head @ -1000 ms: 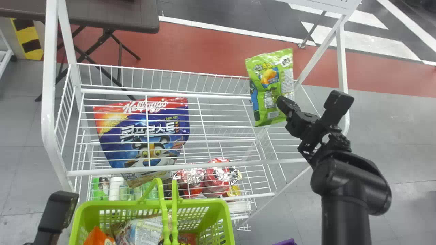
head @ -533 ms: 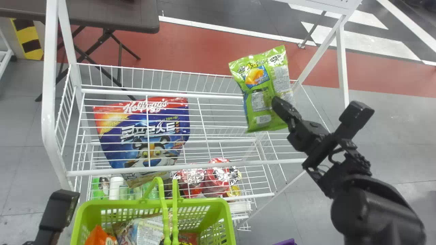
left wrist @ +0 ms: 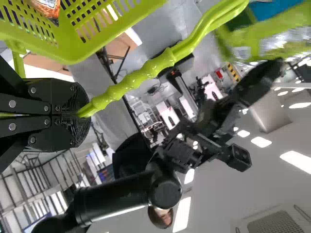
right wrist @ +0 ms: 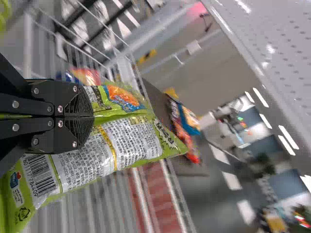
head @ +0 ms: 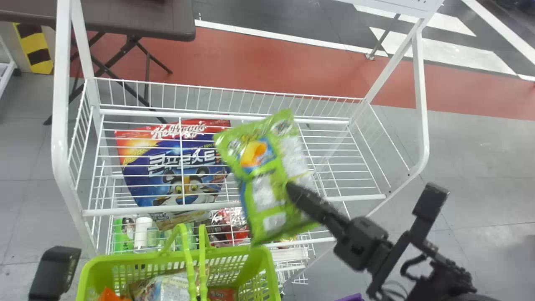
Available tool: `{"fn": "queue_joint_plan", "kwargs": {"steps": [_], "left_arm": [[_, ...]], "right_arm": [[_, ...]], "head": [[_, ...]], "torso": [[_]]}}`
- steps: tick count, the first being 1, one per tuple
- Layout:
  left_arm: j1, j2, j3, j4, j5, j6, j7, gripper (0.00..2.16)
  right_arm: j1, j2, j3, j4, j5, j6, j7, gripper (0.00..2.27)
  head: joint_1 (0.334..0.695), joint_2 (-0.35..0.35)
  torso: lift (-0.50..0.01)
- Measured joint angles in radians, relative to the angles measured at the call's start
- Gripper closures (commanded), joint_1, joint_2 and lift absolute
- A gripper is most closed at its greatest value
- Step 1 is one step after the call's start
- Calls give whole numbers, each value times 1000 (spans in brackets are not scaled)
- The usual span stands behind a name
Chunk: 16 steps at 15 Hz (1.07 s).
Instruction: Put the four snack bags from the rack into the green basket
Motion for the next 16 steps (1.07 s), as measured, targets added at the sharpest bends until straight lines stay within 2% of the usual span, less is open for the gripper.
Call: {"fn": "queue_joint_plan", "kwargs": {"steps": [4,8,14,15,16], "left_arm": [[3,-4,3,0,3,-9,1,2064],[3,-6,-2,-3,3,-9,2,2064],[3,-4,-4,-6,1,-9,6,2064],[4,-4,-4,-6,2,-9,5,2064],[4,-4,-4,-6,3,-9,5,2064]], "right_arm": [[89,0,-17,11,-16,160,82,2125],[129,0,24,46,-16,306,123,2128],[158,0,103,82,22,376,149,2121],[158,0,104,83,29,379,159,2067],[159,-1,104,82,34,380,172,1895]], "head": [[695,-350],[695,-350],[695,-350],[695,-350],[695,-350]], "torso": [[-6],[-6],[-6],[-6],[-6]]}}
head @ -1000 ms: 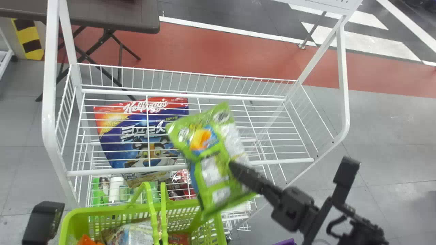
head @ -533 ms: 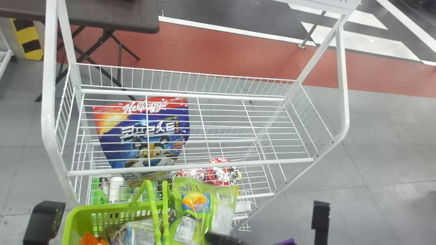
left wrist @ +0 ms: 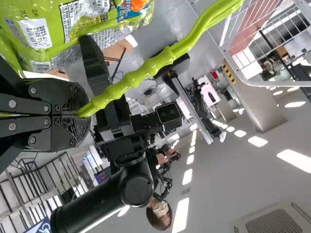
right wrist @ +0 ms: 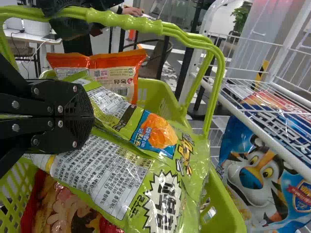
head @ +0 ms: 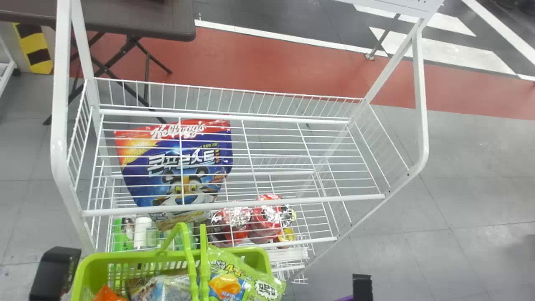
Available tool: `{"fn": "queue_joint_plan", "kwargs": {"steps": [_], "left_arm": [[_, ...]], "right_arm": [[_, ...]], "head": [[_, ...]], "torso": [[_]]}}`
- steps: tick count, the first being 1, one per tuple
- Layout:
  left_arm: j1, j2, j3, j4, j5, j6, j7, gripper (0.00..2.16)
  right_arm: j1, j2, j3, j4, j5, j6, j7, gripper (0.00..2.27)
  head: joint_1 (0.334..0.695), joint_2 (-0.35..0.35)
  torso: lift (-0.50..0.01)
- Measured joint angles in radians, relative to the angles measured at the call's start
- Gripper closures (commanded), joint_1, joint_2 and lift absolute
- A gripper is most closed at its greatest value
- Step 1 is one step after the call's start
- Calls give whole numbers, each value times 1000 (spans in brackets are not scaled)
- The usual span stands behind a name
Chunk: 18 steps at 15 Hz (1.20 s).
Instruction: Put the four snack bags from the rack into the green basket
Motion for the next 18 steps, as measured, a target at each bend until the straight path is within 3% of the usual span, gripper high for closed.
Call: {"fn": "queue_joint_plan", "kwargs": {"steps": [1,2,3,13,16,18], "left_arm": [[0,0,0,-1,0,0,0,2064],[0,0,-2,-2,0,0,0,2064],[0,0,-4,-5,0,0,0,2064],[6,2,-11,-21,0,3,-5,2064],[8,1,-11,-21,0,3,-3,2064],[8,0,-12,-21,0,3,-4,2064]], "right_arm": [[1,0,0,-4,3,2,12,1345],[1,-1,0,-8,2,3,21,292],[1,-1,-3,-13,-2,1,35,-2],[-60,1,-120,-112,-72,-26,53,66],[-58,1,-104,-140,-33,-417,48,70],[-46,1,-26,-128,78,-846,-67,80]], "head": [[695,-350],[695,-350],[695,-350],[695,-350],[695,-350],[695,-350]], "torso": [[-6],[-6],[-6],[-6],[-6],[-6]]}}
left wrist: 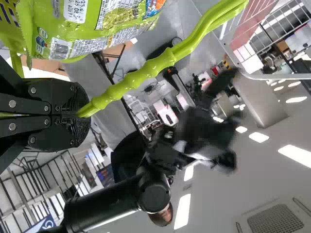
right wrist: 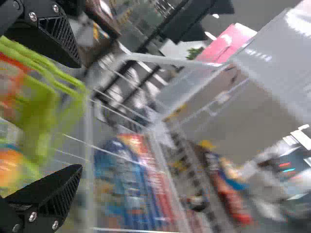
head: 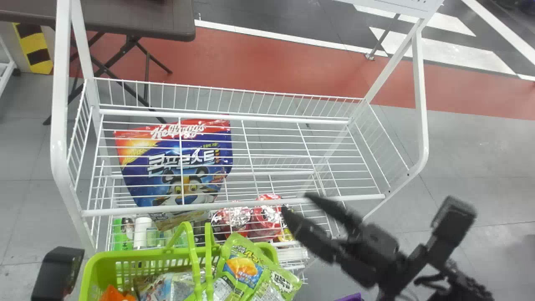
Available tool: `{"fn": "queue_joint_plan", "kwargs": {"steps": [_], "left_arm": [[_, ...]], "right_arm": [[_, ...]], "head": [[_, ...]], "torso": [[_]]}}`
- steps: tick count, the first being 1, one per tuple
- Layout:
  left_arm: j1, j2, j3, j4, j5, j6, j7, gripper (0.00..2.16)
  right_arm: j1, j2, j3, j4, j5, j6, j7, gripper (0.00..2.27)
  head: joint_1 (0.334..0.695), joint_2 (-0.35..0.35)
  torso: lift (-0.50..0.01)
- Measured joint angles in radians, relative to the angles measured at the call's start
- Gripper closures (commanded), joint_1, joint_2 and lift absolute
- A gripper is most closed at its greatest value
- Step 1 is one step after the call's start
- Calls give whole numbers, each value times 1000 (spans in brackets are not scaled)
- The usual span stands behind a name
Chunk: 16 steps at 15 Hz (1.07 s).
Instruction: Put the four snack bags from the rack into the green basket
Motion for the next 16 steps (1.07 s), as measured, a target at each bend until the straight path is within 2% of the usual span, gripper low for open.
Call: {"fn": "queue_joint_plan", "kwargs": {"steps": [2,3,4,7,16], "left_arm": [[2,0,0,1,0,-2,1,2064],[5,1,0,1,0,-2,0,2064],[8,1,0,2,0,-4,-2,2064],[18,2,3,2,0,-12,-8,2064],[20,5,1,-4,0,-12,-10,2064]], "right_arm": [[10,0,116,8,160,-301,-246,80],[11,0,164,9,219,-346,-329,80],[12,0,210,14,270,-364,-380,80],[8,0,272,46,314,-352,-398,80],[12,0,269,55,289,-321,-407,87]], "head": [[695,-350],[695,-350],[695,-350],[695,-350],[695,-350]], "torso": [[-6],[-6],[-6],[-6],[-6]]}}
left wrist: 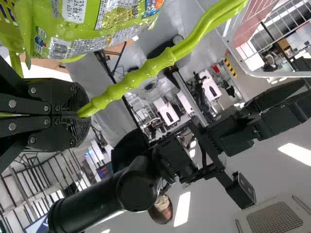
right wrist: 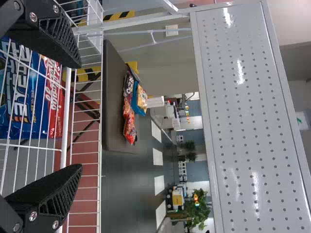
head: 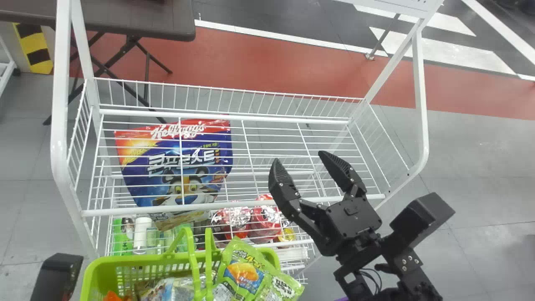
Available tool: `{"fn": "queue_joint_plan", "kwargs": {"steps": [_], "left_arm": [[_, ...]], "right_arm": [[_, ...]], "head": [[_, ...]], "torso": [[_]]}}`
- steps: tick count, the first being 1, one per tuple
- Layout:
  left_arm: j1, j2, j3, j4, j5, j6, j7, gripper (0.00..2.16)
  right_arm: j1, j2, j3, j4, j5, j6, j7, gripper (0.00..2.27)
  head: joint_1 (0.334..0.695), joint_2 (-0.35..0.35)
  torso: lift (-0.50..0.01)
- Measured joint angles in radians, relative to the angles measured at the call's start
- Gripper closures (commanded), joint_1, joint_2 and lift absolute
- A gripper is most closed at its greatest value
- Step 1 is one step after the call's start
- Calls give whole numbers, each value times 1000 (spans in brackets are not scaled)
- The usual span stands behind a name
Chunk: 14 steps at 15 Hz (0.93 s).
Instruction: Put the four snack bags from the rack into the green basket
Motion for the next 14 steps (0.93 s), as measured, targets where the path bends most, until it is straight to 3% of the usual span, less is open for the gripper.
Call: {"fn": "queue_joint_plan", "kwargs": {"steps": [14], "left_arm": [[18,2,2,-11,0,0,5,2064]], "right_arm": [[8,0,-21,5,-25,-13,15,87]], "head": [[695,-350]], "torso": [[-6]]}}
